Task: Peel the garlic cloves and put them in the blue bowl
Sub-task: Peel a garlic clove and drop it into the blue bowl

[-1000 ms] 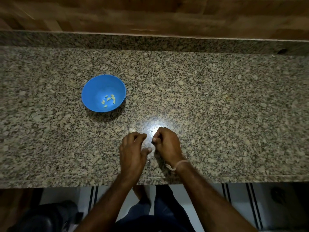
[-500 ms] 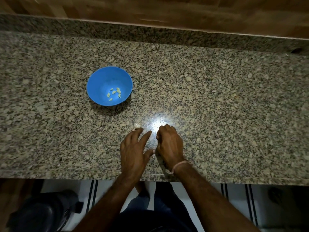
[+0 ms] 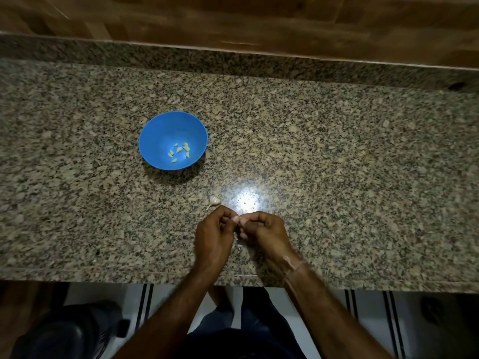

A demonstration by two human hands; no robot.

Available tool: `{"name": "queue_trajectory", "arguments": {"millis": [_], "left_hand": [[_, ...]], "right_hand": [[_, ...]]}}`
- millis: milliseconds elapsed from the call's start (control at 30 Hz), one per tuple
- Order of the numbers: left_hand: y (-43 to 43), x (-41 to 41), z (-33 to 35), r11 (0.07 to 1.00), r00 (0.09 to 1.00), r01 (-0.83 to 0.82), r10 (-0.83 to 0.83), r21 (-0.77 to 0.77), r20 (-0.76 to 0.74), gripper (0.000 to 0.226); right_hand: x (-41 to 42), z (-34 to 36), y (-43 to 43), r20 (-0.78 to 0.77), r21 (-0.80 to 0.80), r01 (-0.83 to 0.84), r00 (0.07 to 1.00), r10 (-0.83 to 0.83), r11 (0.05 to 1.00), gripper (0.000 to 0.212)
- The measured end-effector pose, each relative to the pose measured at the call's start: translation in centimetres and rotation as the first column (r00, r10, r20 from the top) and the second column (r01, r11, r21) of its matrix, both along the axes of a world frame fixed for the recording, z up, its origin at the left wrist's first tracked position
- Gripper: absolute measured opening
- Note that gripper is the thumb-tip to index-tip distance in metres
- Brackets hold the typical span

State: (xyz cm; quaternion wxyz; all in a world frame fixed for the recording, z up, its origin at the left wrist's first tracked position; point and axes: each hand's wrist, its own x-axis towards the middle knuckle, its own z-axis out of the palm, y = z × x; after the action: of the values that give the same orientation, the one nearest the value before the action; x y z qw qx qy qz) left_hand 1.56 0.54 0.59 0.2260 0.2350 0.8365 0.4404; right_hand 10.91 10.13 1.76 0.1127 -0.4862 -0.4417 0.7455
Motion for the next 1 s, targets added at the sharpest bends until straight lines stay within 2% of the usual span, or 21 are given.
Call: {"name": "queue_trajectory", "arguments": {"millis": [67,133,200,267,300,367,400,433,500,567,600,633,667,700,733,800,833,933,967,1000], "left_hand": [[0.0,0.3,0.2,0.999,0.997,0.037,-0.038,-0.021,-0.06,0.013],[0.3,0.6,0.2,0.995,0.987,0.075,-0.083,-0.063,-0.136,0.018],[0.6,0.8,0.1,0.991,0.981,0.1,-0.112,-0.085,-0.156,0.023],[0.9,0.7,-0.1,0.994,0.99,0.097,-0.101,-0.044,-0.102,0.026],[0.9,0.8,0.0,0.996,0.993,0.093,-0.093,-0.009,-0.071,0.027],[1.1,0.9,0.5,0.996,0.997,0.075,-0.074,0.041,-0.025,0.026],[1.2,0.8,0.7,0.996,0.997,0.077,-0.076,0.039,-0.006,0.026],[1.2,0.8,0.8,0.996,0.996,0.086,-0.086,0.022,0.024,0.027],[1.4,0.3,0.5,0.994,0.982,0.101,-0.094,-0.03,0.166,0.031],[1.4,-0.2,0.3,0.994,0.904,0.103,-0.077,-0.038,0.42,0.031],[1.4,-0.5,0.6,0.992,0.868,0.116,-0.074,-0.055,0.491,0.03],[1.4,-0.7,0.8,0.991,0.863,0.123,-0.084,-0.047,0.498,0.03],[1.4,-0.7,0.8,0.99,0.898,0.141,-0.115,-0.031,0.424,0.031],[1.3,-0.6,0.9,0.987,0.941,0.156,-0.14,-0.026,0.31,0.031],[1.1,-0.6,1.1,0.982,0.973,0.18,-0.171,-0.048,0.154,0.03],[1.0,-0.4,1.0,0.963,0.966,0.255,-0.258,-0.091,-0.019,0.029],[1.3,-0.4,1.1,0.946,0.953,0.297,-0.303,-0.133,-0.026,0.029],[1.8,-0.7,1.4,0.942,0.933,0.296,-0.249,-0.16,0.258,0.035],[1.9,-0.6,1.7,0.94,0.938,0.306,-0.27,-0.153,0.218,0.035],[1.8,-0.5,1.6,0.943,0.948,0.308,-0.294,-0.127,0.118,0.033]], "right_hand": [[0.3,0.0,-0.4,0.048,0.28,-0.063,0.997,0.052,0.958,0.011],[0.3,0.1,-0.5,0.154,0.575,-0.196,0.979,0.131,0.794,0.024],[0.0,-0.1,-0.4,0.247,0.708,-0.301,0.953,0.175,0.639,0.033],[-0.2,-0.2,-0.2,0.336,0.716,-0.397,0.917,0.215,0.575,0.036],[-0.1,-0.3,0.0,0.341,0.685,-0.418,0.908,0.244,0.597,0.037],[-0.1,-0.6,0.0,0.248,0.569,-0.371,0.928,0.277,0.734,0.037],[-0.1,-0.8,0.0,0.222,0.539,-0.352,0.936,0.274,0.765,0.036],[-0.1,-0.9,0.1,0.23,0.565,-0.353,0.935,0.268,0.746,0.036],[0.0,-1.3,0.0,0.307,0.703,-0.401,0.916,0.258,0.588,0.034],[0.2,-1.6,0.3,0.372,0.795,-0.46,0.885,0.28,0.396,0.03],[0.2,-1.6,0.6,0.388,0.813,-0.476,0.872,0.297,0.335,0.03],[0.3,-1.6,0.8,0.389,0.821,-0.476,0.871,0.302,0.316,0.03],[0.2,-1.5,0.9,0.388,0.82,-0.473,0.874,0.293,0.323,0.031],[0.0,-1.4,1.1,0.368,0.782,-0.466,0.881,0.298,0.413,0.033],[-0.2,-1.2,1.2,0.306,0.706,-0.427,0.903,0.3,0.565,0.035],[-0.5,-0.8,1.0,0.2,0.542,-0.347,0.938,0.283,0.766,0.038],[-0.5,-0.8,0.8,0.193,0.553,-0.337,0.941,0.277,0.762,0.038],[-0.2,-0.9,0.6,0.319,0.698,-0.402,0.915,0.246,0.593,0.033],[-0.1,-1.0,1.0,0.321,0.702,-0.412,0.911,0.259,0.581,0.033],[-0.2,-1.0,1.2,0.289,0.663,-0.401,0.916,0.279,0.632,0.034]]}}
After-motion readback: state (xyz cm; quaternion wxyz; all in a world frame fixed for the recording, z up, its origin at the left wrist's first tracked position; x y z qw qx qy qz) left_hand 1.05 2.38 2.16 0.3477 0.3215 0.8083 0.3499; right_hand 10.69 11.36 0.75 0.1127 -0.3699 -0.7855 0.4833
